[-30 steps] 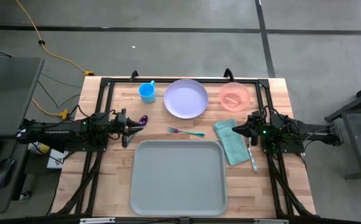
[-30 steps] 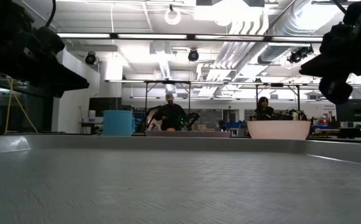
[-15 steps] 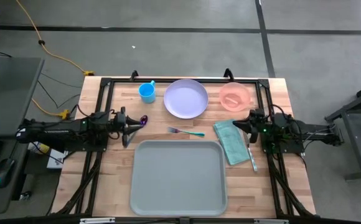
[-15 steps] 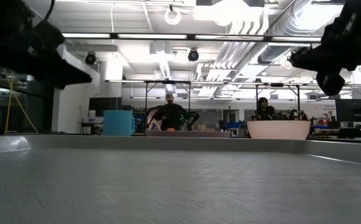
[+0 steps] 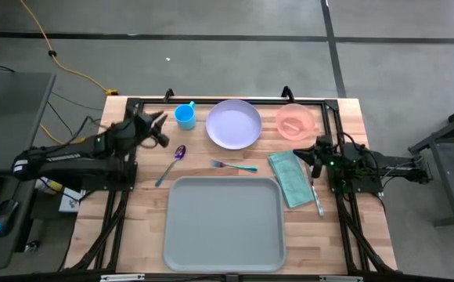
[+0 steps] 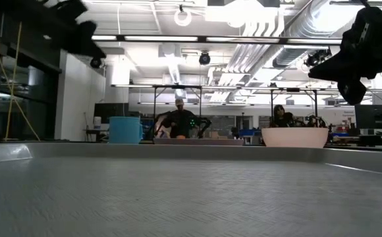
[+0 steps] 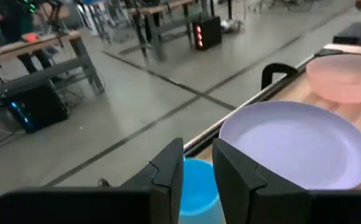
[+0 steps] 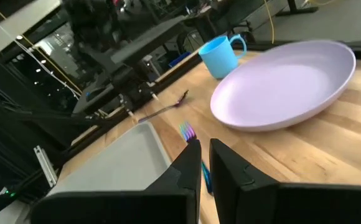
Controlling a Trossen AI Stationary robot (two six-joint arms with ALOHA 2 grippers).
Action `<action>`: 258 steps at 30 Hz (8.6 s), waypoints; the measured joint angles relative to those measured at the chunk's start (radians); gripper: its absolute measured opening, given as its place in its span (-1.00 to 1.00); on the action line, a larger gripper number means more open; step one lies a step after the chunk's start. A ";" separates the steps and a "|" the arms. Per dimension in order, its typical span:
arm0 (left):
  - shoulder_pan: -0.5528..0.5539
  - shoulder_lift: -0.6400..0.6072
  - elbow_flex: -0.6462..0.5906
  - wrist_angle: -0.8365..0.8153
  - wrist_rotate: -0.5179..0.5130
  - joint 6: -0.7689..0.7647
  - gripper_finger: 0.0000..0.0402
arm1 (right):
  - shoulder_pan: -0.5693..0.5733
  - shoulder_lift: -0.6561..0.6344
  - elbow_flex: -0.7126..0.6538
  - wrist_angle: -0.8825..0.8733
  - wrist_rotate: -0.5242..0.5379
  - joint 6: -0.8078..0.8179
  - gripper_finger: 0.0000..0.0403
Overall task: Set up tray
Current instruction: Put the blue mug on the gray serving tray
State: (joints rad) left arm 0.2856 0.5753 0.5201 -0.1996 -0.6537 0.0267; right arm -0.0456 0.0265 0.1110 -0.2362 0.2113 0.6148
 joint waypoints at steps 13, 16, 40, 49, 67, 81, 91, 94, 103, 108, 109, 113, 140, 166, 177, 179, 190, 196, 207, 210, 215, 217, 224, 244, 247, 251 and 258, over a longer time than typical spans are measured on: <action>0.609 0.715 0.790 -0.890 0.721 0.034 -0.41 | 0.000 0.000 0.000 -0.043 -0.033 0.014 -0.94; 0.683 0.854 0.838 -0.904 0.930 0.094 -0.41 | 0.000 0.000 0.000 -0.060 -0.039 0.016 -0.94; 0.628 1.135 0.916 -0.765 0.721 0.280 -0.08 | 0.000 0.000 -0.003 -0.080 -0.114 0.050 -0.94; 0.628 1.168 0.915 -0.769 0.703 0.337 0.40 | 0.000 0.000 -0.004 -0.080 -0.114 0.066 -0.94; 0.629 1.301 0.914 -0.804 0.716 0.338 0.47 | 0.000 0.000 -0.004 -0.078 -0.125 0.096 -0.94; 0.630 1.307 0.914 -0.788 0.714 0.332 -0.12 | 0.000 0.000 -0.005 -0.078 -0.125 0.115 -0.94; 0.631 1.307 0.914 -0.791 0.715 0.344 -0.90 | 0.000 0.000 -0.005 -0.078 -0.125 0.115 -0.94; 0.631 1.307 0.914 -0.791 0.714 0.347 -0.84 | 0.000 0.000 -0.005 -0.079 -0.125 0.115 -0.94; 0.630 1.302 0.977 -0.885 0.754 0.414 -0.90 | 0.000 0.000 -0.005 -0.076 -0.125 0.122 -0.94; 0.611 1.301 1.123 -0.999 0.758 0.485 -0.90 | 0.000 0.000 -0.007 -0.068 -0.125 0.121 -0.94; 0.602 1.301 1.161 -1.028 0.768 0.501 -0.90 | 0.000 0.001 -0.007 -0.068 -0.125 0.120 -0.94; 0.554 1.301 1.323 -1.112 0.820 0.573 -0.90 | 0.000 0.000 -0.007 -0.068 -0.125 0.119 -0.94; -0.115 1.308 1.661 -1.006 0.829 0.375 -0.91 | 0.000 0.000 -0.007 -0.067 -0.170 0.127 -0.94; -0.290 1.544 1.660 -0.858 0.887 0.097 -0.91 | 0.000 0.039 -0.006 -0.070 -0.294 0.074 -0.94; -0.285 1.665 1.661 -0.824 0.664 0.084 -0.91 | 0.000 0.055 -0.006 -0.068 -0.287 0.066 -0.94; -0.285 1.685 1.660 -0.815 0.661 0.105 -0.91 | 0.000 0.055 -0.006 -0.068 -0.287 0.058 -0.94; -0.286 1.702 1.660 -0.748 0.668 0.078 -0.91 | 0.000 0.068 -0.006 -0.068 -0.282 0.057 -0.94; -0.286 1.702 1.660 -0.728 0.716 0.058 -0.91 | 0.000 0.067 -0.006 -0.069 -0.281 0.057 -0.94; -0.293 1.722 1.664 -0.686 0.761 0.045 -0.91 | 0.000 0.067 -0.006 -0.069 -0.282 0.054 -0.94; -0.311 1.756 1.659 -0.711 0.754 0.045 -0.91 | 0.000 0.067 -0.006 -0.071 -0.278 0.054 -0.94; -0.336 1.776 1.662 -0.669 0.737 0.047 -0.91 | 0.000 0.070 -0.006 -0.072 -0.276 0.056 -0.94; -0.335 1.778 1.662 -0.679 0.711 0.054 -0.91 | 0.000 0.078 -0.005 -0.073 -0.277 0.057 -0.94; -0.332 1.782 1.661 -0.669 0.691 0.076 -0.82 | 0.000 0.080 -0.005 -0.073 -0.274 0.057 -0.94; -0.332 1.782 1.660 -0.661 0.724 0.160 -0.74 | 0.000 0.080 -0.005 -0.073 -0.274 0.039 -0.94; -0.332 1.782 1.660 -0.660 0.726 0.160 -0.74 | 0.000 0.080 -0.005 -0.073 -0.274 0.039 -0.94; -0.331 1.782 1.660 -0.640 0.753 0.160 -0.74 | 0.000 0.080 -0.005 -0.073 -0.274 0.033 -0.94; -0.331 1.781 1.660 -0.619 0.774 0.160 -0.68 | 0.000 0.080 -0.005 -0.074 -0.275 0.031 -0.94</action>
State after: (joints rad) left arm -0.0456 2.3562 2.1803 -0.8187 0.1207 0.1864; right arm -0.0454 0.1062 0.1059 -0.3099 -0.0635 0.6463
